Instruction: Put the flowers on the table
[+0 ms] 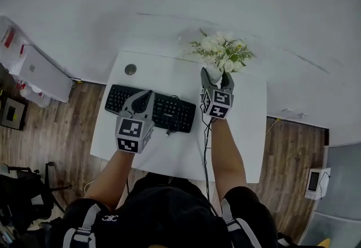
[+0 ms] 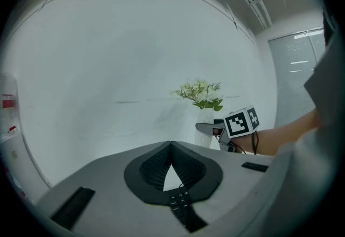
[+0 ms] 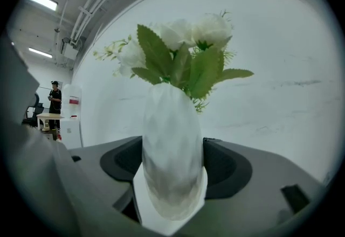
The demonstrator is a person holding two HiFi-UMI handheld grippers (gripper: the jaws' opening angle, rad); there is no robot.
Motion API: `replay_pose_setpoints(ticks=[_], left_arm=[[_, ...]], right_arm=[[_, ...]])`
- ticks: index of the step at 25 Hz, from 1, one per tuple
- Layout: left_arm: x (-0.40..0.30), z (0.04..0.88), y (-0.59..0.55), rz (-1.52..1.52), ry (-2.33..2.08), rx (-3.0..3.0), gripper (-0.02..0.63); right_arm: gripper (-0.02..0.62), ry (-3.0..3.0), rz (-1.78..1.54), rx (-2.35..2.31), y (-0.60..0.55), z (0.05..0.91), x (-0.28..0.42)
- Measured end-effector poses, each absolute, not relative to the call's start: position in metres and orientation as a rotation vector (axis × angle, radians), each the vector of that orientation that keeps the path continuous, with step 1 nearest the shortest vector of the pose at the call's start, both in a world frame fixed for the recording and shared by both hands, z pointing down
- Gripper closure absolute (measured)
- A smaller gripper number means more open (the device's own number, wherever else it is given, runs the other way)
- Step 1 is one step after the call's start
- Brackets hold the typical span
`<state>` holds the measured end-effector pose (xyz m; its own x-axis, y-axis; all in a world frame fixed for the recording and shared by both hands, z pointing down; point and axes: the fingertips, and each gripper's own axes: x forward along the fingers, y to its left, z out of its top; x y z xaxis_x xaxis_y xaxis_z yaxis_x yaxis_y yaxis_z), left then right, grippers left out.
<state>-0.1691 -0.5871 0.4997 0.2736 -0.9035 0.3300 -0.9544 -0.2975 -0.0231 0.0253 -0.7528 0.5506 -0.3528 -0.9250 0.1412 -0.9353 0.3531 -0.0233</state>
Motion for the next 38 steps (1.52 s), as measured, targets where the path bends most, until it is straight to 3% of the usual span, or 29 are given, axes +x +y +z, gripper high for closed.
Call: replay_pose_setpoints(ticks=[12,26,29,33,35,37,38], left_arm=[[-0.174,0.557,-0.629,0.48,-1.742,2.305,0.604],[-0.176,0.568,-0.632,0.491,-1.742,2.284,0.604],[-0.174,0.565,-0.629,0.494,-1.739,2.282,0.604],[-0.165,0.553,-0.627,0.458,-1.732,2.303,0.604],[-0.159,0.546,-0.624,0.457,-1.724,2.316,0.604],[-0.152,0.536,-0.619,0.449,-1.717,2.334,0.604],[-0.149,0.529,-0.617,0.437,-1.716,2.346,0.604]], right_arm=[[0.244,-2.484,0.184,1.749,-0.836,0.619,0.028],[0.236,-2.46,0.192,1.782,-0.83,0.637,0.03],[0.175,-2.473,0.224,1.794,-0.822,0.631,0.034],[0.172,-2.49,0.218,1.79,-0.803,0.617,0.038],[0.226,-2.503,0.206,1.793,-0.786,0.604,0.039],[0.349,-2.504,0.196,1.813,-0.764,0.587,0.043],[0.446,-2.504,0.189,1.823,-0.753,0.577,0.045]])
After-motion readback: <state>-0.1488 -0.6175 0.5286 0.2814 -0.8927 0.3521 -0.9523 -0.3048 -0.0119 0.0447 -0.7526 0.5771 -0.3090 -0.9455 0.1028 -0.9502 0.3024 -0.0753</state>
